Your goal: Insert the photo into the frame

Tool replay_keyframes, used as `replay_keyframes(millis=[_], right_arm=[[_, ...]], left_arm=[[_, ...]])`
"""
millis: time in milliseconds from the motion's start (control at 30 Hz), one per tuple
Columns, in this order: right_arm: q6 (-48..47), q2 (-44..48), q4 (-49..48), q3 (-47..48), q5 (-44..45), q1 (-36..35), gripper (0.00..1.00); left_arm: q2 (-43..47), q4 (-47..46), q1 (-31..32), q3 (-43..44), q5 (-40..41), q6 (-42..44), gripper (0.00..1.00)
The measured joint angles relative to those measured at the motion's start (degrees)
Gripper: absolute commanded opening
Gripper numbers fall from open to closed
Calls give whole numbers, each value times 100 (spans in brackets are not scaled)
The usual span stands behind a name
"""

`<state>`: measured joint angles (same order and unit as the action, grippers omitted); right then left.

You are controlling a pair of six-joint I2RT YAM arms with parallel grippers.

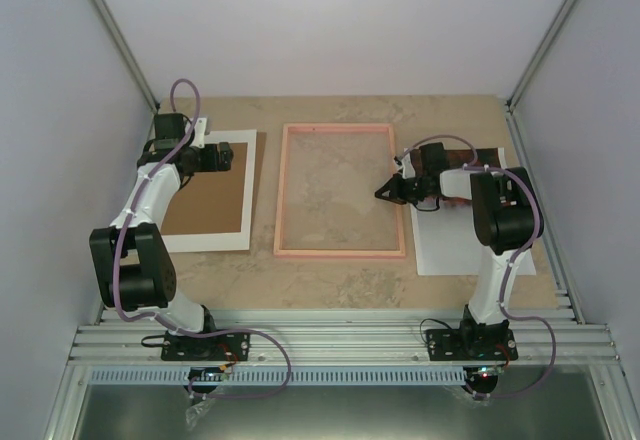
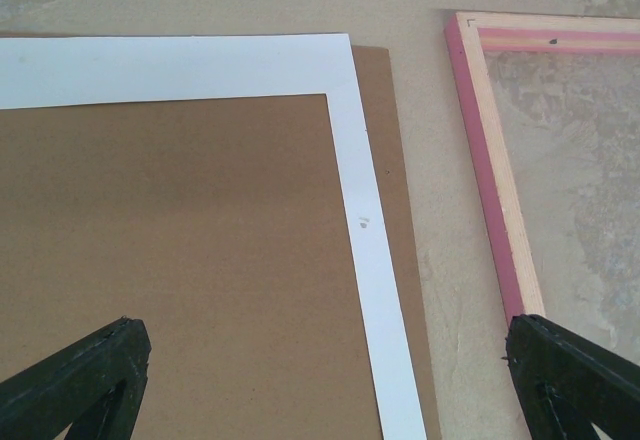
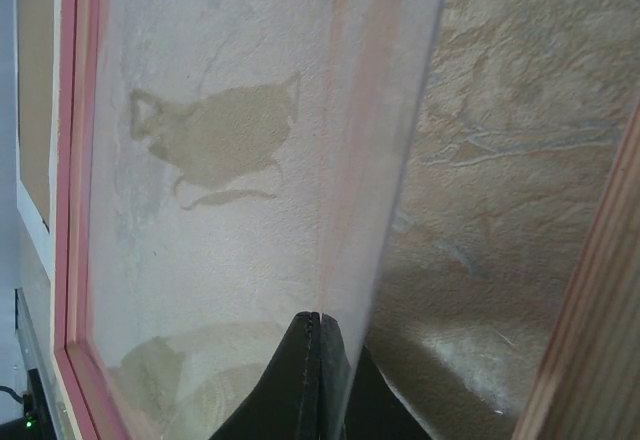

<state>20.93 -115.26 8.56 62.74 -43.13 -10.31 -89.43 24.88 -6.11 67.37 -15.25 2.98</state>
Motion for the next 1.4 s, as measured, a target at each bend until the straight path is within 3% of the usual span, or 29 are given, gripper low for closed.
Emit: replay_keyframes(millis=[833, 1400], right_arm=[[267, 11, -151, -98, -105, -278, 1], [245, 328, 44, -87, 59, -400, 51]], left_arm=[[-42, 0, 2, 2, 0, 2, 99], [-63, 0, 50, 2, 4, 2, 99]])
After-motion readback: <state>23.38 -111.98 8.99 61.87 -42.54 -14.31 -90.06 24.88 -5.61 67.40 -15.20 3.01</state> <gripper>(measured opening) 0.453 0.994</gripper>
